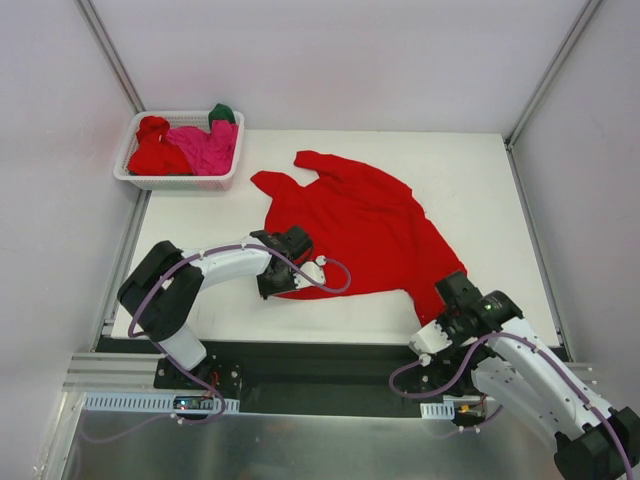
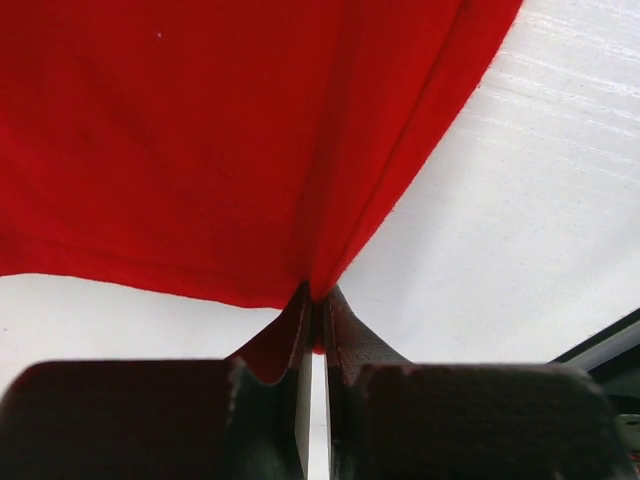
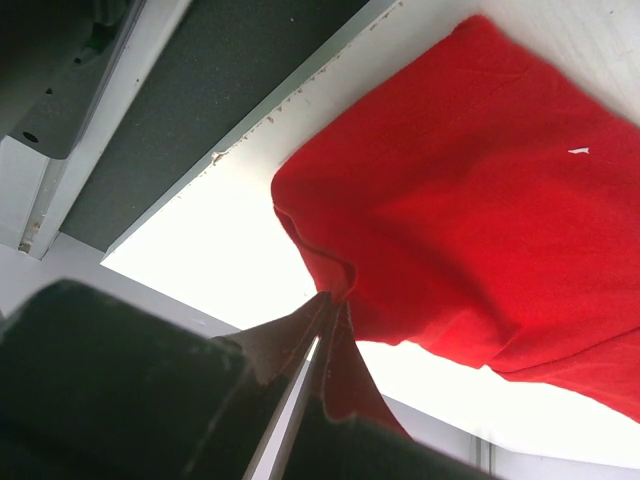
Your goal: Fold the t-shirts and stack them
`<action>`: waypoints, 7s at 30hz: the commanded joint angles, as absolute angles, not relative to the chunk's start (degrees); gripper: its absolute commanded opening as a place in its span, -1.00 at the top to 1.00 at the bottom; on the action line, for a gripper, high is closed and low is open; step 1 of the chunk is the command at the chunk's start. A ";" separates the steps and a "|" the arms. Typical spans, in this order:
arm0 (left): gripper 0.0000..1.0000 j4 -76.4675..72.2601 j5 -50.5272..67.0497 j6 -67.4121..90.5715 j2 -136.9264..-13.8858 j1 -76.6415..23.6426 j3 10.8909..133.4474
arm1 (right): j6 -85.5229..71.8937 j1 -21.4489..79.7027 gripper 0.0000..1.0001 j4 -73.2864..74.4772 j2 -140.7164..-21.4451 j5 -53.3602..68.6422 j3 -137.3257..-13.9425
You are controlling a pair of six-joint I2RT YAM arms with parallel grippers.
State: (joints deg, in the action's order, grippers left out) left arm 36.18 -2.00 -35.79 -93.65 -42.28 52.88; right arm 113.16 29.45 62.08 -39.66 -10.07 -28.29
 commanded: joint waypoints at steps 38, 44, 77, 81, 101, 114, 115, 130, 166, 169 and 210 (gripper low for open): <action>1.00 34.45 -18.54 -41.65 -69.44 -40.26 61.34 | 91.58 29.27 0.99 47.38 -39.55 -19.77 -52.19; 1.00 34.19 -21.18 -43.41 -67.59 -39.38 66.44 | 90.70 29.27 0.98 46.67 -42.01 -22.67 -59.41; 1.00 30.06 -27.42 -60.64 -64.51 -38.93 84.20 | 107.83 29.27 0.99 25.93 -53.96 -28.74 -81.46; 1.00 29.88 -27.51 -62.84 -65.21 -39.37 84.55 | 111.09 29.27 0.98 23.03 -59.31 -29.35 -87.79; 1.00 15.75 -32.34 -80.06 -66.80 -41.57 91.32 | 126.91 29.44 0.99 10.65 -68.64 -26.63 -107.75; 1.00 -2.80 -32.61 -96.83 -65.31 -41.66 87.19 | 137.81 29.44 0.99 1.32 -68.29 -22.24 -107.32; 1.00 -6.29 -31.74 -98.07 -65.30 -41.66 85.88 | 137.99 29.44 0.99 0.97 -68.29 -21.80 -107.23; 1.00 -24.07 -27.95 -113.11 -66.45 -41.66 86.13 | 144.58 29.27 0.98 -0.88 -73.92 -17.49 -116.45; 1.00 -42.63 -16.18 -125.24 -39.57 -41.66 66.19 | 157.33 29.18 0.99 -2.11 -55.48 -11.78 -111.72; 1.00 -42.54 -14.51 -126.30 -36.49 -41.66 62.24 | 156.36 29.27 0.99 -2.02 -52.22 -12.83 -107.85; 1.00 -20.46 -3.86 -103.97 -128.43 -12.83 153.23 | 131.75 6.33 0.98 -4.30 -110.69 -2.81 -136.52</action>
State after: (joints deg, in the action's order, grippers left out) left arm -20.05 -7.20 -101.21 -128.92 -13.39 140.00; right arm 114.65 7.20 2.68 -121.80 -6.94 -141.62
